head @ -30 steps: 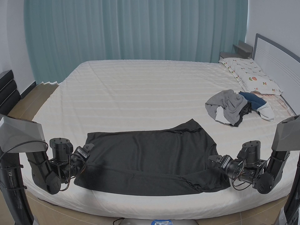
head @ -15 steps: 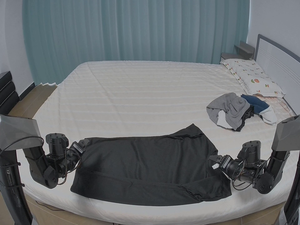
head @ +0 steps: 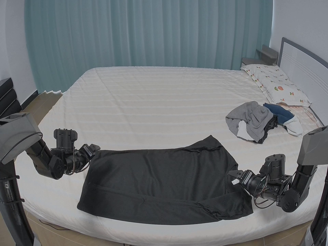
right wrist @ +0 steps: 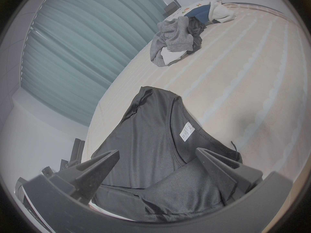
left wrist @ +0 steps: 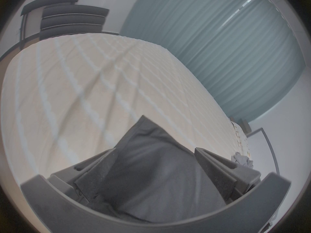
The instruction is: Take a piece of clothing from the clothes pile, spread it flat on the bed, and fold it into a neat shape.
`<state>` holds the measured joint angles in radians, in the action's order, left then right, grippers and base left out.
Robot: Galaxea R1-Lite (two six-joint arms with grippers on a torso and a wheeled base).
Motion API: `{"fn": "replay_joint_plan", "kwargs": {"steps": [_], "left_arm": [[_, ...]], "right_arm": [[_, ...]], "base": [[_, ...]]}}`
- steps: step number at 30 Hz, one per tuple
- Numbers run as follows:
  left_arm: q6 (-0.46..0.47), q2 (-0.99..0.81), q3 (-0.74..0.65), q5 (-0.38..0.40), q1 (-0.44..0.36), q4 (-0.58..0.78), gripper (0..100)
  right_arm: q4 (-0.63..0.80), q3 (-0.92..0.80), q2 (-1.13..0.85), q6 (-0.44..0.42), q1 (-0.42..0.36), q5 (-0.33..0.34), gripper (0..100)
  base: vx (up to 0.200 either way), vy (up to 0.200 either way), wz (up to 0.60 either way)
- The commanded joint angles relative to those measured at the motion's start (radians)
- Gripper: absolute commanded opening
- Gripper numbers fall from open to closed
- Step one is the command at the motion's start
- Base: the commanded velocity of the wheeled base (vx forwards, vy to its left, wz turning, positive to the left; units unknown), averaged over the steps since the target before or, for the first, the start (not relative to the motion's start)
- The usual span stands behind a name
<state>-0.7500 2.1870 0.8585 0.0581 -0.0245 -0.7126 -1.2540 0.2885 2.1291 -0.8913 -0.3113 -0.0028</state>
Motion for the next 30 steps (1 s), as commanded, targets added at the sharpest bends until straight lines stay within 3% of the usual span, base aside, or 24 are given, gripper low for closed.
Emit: {"fn": "replay_joint_plan", "kwargs": {"steps": [1, 3, 6, 7, 15, 30], "left_arm": [[0.098, 0.111, 0.168, 0.046, 0.014, 0.068, 100], [0.155, 0.16, 0.211, 0.035, 0.017, 0.065, 100], [0.155, 0.16, 0.211, 0.035, 0.017, 0.065, 100], [0.212, 0.195, 0.272, 0.048, 0.047, 0.07, 100], [0.213, 0.254, 0.352, 0.055, 0.051, 0.065, 100], [0.212, 0.333, 0.343, 0.048, 0.032, -0.016, 100]], "right_arm": [[0.001, -0.005, 0.002, 0.002, 0.0, 0.0, 100], [0.001, -0.006, 0.002, 0.002, 0.0, 0.0, 100], [0.001, -0.006, 0.002, 0.002, 0.0, 0.0, 100], [0.001, -0.015, -0.003, 0.006, 0.0, -0.003, 100], [0.002, -0.017, 0.002, 0.006, 0.0, -0.003, 100], [0.002, -0.014, 0.009, 0.006, -0.002, 0.0, 100]], "base": [[0.0, 0.0, 0.0], [0.0, 0.0, 0.0], [0.0, 0.0, 0.0], [0.0, 0.0, 0.0], [0.0, 0.0, 0.0], [0.0, 0.0, 0.0]]}}
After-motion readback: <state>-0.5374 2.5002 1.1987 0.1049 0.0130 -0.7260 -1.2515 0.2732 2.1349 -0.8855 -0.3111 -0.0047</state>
